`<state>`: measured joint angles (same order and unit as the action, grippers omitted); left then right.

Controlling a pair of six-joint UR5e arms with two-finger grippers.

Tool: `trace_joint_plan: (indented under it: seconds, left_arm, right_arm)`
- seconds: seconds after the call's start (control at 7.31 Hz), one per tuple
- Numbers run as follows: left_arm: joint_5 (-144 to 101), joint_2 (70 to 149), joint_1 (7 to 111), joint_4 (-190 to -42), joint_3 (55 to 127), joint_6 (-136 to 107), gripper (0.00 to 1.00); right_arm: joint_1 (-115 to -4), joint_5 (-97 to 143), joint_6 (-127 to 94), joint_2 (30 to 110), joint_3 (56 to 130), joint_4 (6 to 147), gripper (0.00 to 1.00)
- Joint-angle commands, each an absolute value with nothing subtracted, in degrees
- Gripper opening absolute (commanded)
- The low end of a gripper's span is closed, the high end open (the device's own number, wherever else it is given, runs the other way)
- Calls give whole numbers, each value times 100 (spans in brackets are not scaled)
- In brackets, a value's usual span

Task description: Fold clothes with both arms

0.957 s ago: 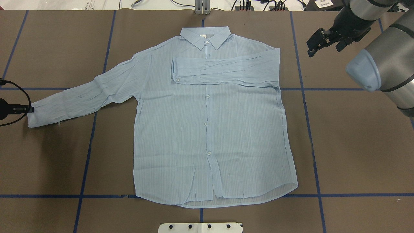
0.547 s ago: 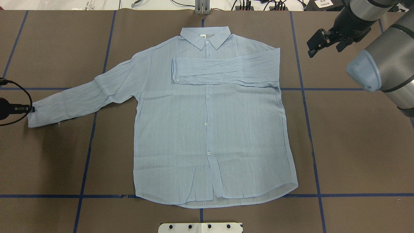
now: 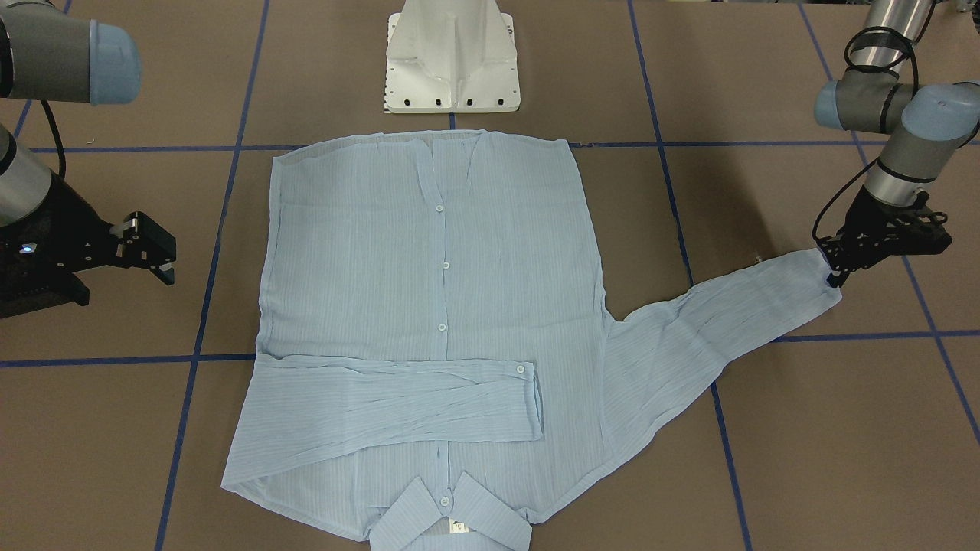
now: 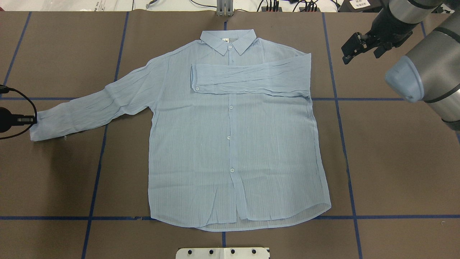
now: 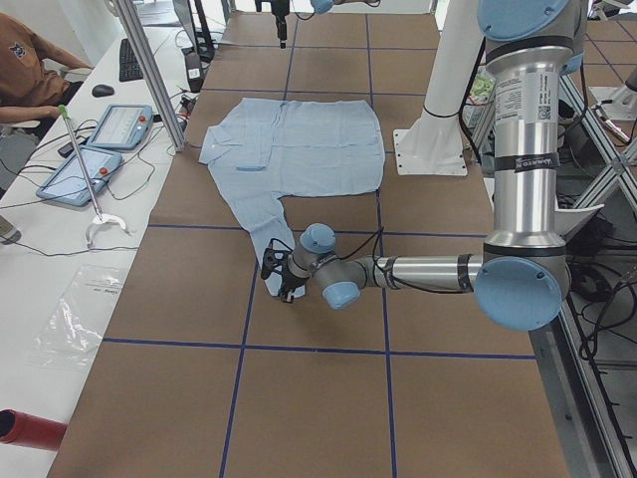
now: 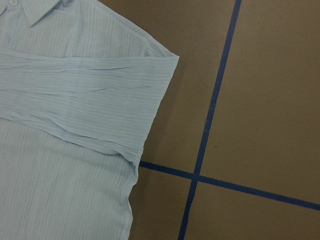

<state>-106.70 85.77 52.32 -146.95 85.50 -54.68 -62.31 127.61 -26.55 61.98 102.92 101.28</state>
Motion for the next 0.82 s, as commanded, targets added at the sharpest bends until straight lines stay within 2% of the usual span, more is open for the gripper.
trace_joint_plan:
  seconds: [0.0,0.27,0.41,0.68]
  left_arm:
    - [-10940,8543,5238,-14129,9171,-5467,0]
    - [-11239,8839,5238,-12482,10417,-5502,0]
    - [-11285,9381,5238,-11280,10928,-5511,0]
    - [-11495,11188,5256,-9211,11127,-5859,0]
  right_arm:
    - [-6240,12779,-2646,6353,10318,10099,100]
    - [-6240,12753,-2584,6809,10642,10090,100]
    - [-6249,12709,-2567,7038,10791,10081,100]
    - [-6249,12726,-2514,7556,11055,10072,100]
